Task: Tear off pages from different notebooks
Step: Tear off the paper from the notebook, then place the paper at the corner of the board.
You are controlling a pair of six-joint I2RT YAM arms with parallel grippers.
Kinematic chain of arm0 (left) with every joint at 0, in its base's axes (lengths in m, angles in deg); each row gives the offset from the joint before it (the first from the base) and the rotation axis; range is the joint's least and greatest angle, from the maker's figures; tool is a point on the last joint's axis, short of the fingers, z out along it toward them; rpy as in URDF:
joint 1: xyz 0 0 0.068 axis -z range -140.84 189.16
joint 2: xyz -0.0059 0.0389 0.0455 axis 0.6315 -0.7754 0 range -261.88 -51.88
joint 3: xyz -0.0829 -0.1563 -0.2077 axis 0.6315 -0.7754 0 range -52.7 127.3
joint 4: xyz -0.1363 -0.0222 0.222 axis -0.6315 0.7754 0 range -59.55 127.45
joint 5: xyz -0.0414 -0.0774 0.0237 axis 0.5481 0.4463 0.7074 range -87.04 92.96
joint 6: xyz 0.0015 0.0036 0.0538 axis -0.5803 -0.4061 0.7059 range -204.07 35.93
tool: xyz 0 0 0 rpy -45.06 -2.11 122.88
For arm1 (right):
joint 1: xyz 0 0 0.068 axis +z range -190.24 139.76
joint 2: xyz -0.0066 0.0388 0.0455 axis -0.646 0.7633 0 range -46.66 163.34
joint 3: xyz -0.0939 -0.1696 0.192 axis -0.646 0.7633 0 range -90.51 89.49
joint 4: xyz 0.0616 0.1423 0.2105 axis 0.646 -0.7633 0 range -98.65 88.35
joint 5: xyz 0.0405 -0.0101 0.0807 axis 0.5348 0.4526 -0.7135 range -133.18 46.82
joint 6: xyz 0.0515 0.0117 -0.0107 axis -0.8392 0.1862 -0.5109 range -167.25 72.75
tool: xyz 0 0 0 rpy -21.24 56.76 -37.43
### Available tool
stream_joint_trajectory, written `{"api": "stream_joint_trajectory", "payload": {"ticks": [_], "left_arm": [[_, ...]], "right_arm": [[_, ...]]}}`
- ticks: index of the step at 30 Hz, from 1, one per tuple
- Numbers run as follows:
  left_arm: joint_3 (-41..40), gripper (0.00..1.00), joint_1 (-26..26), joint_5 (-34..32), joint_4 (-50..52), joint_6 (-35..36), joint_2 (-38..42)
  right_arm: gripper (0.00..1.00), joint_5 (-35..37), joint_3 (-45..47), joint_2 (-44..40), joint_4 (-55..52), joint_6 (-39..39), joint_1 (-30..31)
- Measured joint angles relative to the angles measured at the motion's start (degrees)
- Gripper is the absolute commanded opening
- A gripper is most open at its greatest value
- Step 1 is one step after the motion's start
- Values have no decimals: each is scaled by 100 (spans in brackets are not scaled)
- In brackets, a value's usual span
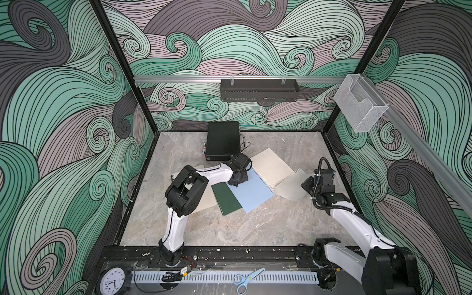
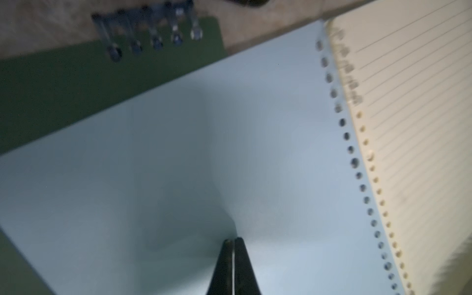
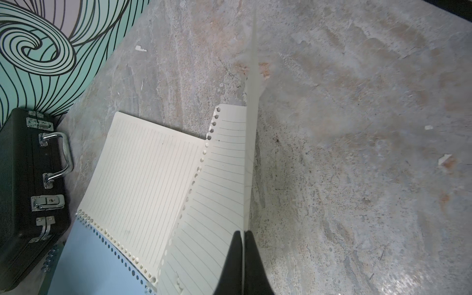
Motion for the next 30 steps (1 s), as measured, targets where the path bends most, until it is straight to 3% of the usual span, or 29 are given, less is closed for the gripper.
{"api": "stream_joint_trajectory", "payload": {"ticks": [7, 15, 22, 26, 30], "left_arm": [[31, 0, -13, -15, -111, -396, -96], [4, 0, -31, -11, -256, -518, -111], [0, 0, -50, 9, -271, -525, -98], [-81, 22, -50, -188, 210, -527, 129], [-490, 46, -48, -487, 717, -675, 957]], "right_arm": [[0, 101, -391, -461, -350, -2, -160], [0, 817, -525, -1432, -951, -151, -184], [0, 656, -457, -1388, -828, -118, -186], [0, 61, -195, -1075, -162, -37, -186], [0, -496, 55, -699, 424, 11, -186]]}}
